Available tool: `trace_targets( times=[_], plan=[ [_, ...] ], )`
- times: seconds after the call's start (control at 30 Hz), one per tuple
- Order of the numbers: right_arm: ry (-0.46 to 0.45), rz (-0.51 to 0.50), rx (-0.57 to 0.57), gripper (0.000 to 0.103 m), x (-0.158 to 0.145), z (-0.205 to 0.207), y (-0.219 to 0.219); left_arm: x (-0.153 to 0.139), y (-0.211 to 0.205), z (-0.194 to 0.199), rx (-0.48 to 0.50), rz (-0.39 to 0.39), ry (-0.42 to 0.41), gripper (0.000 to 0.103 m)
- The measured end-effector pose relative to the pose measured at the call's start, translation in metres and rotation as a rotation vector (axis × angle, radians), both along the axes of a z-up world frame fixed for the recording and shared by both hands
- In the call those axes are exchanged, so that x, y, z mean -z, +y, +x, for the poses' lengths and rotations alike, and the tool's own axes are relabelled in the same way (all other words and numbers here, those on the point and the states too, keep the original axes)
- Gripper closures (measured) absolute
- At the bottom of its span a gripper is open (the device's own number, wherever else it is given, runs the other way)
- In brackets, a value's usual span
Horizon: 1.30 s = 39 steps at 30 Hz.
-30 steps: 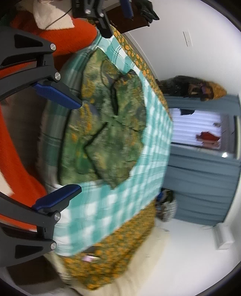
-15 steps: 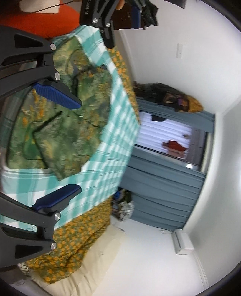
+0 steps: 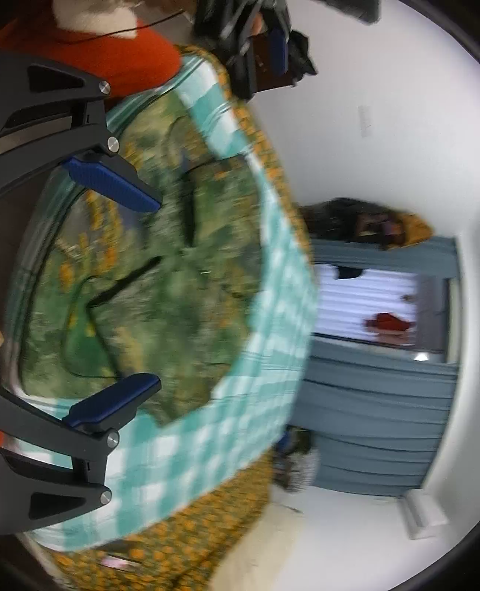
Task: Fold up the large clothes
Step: 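Grasp the folded jacket sleeve with the right tool and lift it, then lay the sleeve out flat with the right tool while the left tool grasps the jacket front edge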
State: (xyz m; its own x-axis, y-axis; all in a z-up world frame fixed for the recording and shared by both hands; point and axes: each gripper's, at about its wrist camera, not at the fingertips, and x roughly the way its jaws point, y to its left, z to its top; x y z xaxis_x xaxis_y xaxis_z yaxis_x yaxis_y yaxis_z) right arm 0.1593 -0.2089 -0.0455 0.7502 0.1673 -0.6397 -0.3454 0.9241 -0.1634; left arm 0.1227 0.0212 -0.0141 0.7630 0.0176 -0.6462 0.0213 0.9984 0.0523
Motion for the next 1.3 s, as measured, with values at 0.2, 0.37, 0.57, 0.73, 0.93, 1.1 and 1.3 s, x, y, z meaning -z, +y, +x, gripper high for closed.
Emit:
trace_targets(
  times=[0.2,0.37,0.57,0.73,0.93,1.1,1.3],
  plan=[
    [0.082,-0.131,-0.002,0.012,0.052,0.044,0.003,0.035,0.008,0.006,-0.032,-0.031,0.088,0.000],
    [0.139,-0.230,-0.070,0.012,0.094,0.089,0.034,0.048,0.017,0.011,-0.065,-0.056,0.137,0.000],
    [0.228,-0.242,-0.004,0.032,0.137,0.129,0.029,0.051,0.029,0.009,-0.092,-0.042,0.122,0.000],
    [0.230,-0.133,-0.031,0.089,0.107,0.113,0.019,0.065,0.039,0.021,-0.105,-0.059,0.166,0.000],
    [0.062,-0.021,0.099,0.092,0.027,0.096,-0.034,0.059,0.041,0.025,-0.094,-0.049,0.116,0.000],
    [-0.059,-0.058,0.250,0.092,-0.016,0.094,-0.100,0.060,0.036,0.038,-0.068,0.012,0.127,0.000],
    [-0.110,-0.150,0.480,0.088,-0.037,0.105,-0.169,0.059,0.040,0.059,-0.042,0.004,0.140,0.000]
  ],
)
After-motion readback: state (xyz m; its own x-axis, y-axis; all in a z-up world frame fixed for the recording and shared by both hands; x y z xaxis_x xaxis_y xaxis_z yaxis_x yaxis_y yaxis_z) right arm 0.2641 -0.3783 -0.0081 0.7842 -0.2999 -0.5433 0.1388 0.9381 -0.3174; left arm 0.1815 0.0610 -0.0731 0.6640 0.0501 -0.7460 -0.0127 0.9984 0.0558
